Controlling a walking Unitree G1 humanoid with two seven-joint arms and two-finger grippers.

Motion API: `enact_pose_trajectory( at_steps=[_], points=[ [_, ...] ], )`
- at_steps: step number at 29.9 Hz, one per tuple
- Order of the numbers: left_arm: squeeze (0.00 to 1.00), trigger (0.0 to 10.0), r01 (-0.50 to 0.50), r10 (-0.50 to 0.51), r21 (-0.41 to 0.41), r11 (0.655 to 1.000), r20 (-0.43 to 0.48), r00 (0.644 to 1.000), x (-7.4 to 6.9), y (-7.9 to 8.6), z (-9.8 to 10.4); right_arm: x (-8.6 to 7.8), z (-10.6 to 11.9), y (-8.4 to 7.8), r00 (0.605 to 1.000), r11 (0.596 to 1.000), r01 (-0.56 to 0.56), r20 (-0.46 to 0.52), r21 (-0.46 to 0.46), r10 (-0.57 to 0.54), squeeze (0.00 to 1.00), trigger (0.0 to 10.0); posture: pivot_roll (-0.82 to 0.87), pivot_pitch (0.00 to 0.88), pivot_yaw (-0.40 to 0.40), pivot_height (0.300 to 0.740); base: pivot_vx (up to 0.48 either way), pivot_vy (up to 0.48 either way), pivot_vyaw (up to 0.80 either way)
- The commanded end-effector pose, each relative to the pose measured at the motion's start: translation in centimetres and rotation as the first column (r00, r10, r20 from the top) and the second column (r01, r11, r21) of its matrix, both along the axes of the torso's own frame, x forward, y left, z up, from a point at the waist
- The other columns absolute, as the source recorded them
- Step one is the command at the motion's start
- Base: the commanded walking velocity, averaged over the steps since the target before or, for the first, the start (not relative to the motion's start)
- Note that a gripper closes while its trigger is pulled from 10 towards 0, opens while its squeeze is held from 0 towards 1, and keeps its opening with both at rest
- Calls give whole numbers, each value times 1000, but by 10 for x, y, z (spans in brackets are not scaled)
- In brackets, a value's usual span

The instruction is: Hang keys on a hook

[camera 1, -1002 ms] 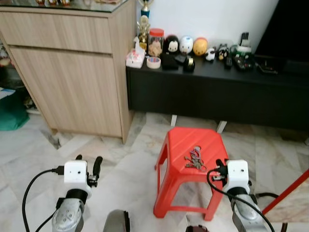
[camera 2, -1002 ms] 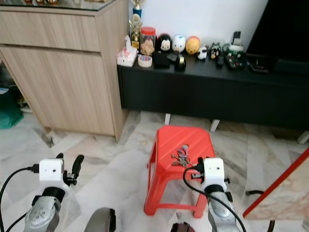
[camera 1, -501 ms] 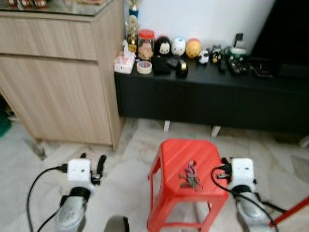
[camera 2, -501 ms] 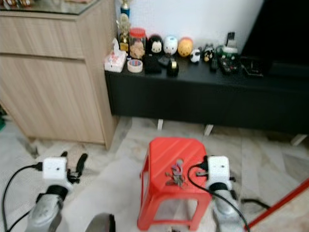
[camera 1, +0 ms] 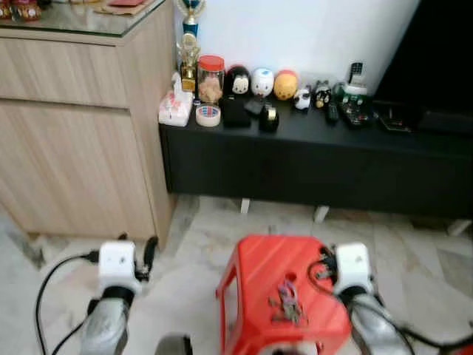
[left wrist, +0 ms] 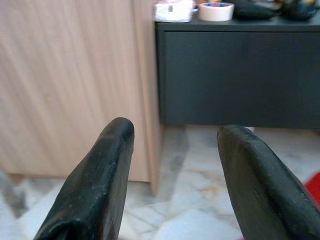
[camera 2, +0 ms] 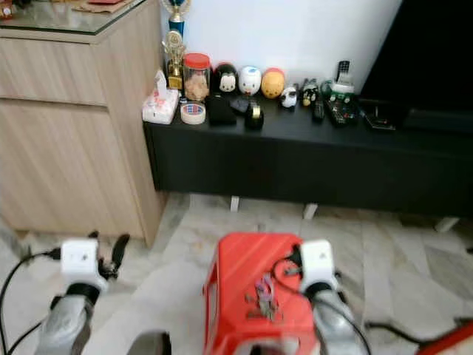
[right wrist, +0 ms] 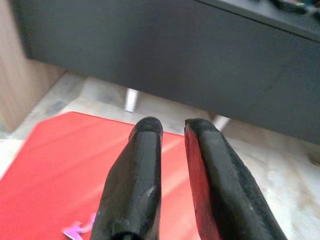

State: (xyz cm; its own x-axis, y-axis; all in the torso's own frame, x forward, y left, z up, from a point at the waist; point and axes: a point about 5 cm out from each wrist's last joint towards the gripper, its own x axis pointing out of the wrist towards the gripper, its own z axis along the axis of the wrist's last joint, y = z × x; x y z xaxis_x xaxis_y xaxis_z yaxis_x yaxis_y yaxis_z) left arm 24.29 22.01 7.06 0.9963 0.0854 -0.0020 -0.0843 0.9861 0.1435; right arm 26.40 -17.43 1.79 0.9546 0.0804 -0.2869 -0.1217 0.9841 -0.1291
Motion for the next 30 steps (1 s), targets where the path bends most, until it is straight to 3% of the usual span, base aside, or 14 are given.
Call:
enact_pose_trajectory(
  at_steps=[1,8,13,19,24,30],
  points=[
    [0,10000,19,-19,-15,1000,-5,1000,2,-8,-2,-2,0,-12,1000,1000,18,-13,-21,-18,0,10000,99,0,-87,622,0,0,0],
    [0,10000,3,-3,-19,1000,-9,1000,3,-3,-4,0,0,-9,999,1000,14,-29,-3,-14,0,10000,92,0,-84,622,0,0,0],
    [0,10000,-13,13,-11,1000,-6,1000,3,-1,-4,3,3,-7,1000,1000,-18,-15,-8,18,0,10000,98,0,-96,593,0,0,0],
    [0,10000,-36,36,-3,999,0,999,1,0,-2,2,-4,-7,997,998,-49,-63,-26,47,0,10000,118,0,-118,593,0,0,0],
    [0,10000,-51,51,5,999,23,998,-3,5,6,6,-7,7,987,990,-130,-105,-49,125,0,10000,145,0,-137,593,0,0,0],
    [0,10000,-51,51,-4,999,36,998,-1,1,12,16,-4,11,981,985,-163,-113,-62,156,0,10000,140,0,-162,593,0,0,0]
  ],
)
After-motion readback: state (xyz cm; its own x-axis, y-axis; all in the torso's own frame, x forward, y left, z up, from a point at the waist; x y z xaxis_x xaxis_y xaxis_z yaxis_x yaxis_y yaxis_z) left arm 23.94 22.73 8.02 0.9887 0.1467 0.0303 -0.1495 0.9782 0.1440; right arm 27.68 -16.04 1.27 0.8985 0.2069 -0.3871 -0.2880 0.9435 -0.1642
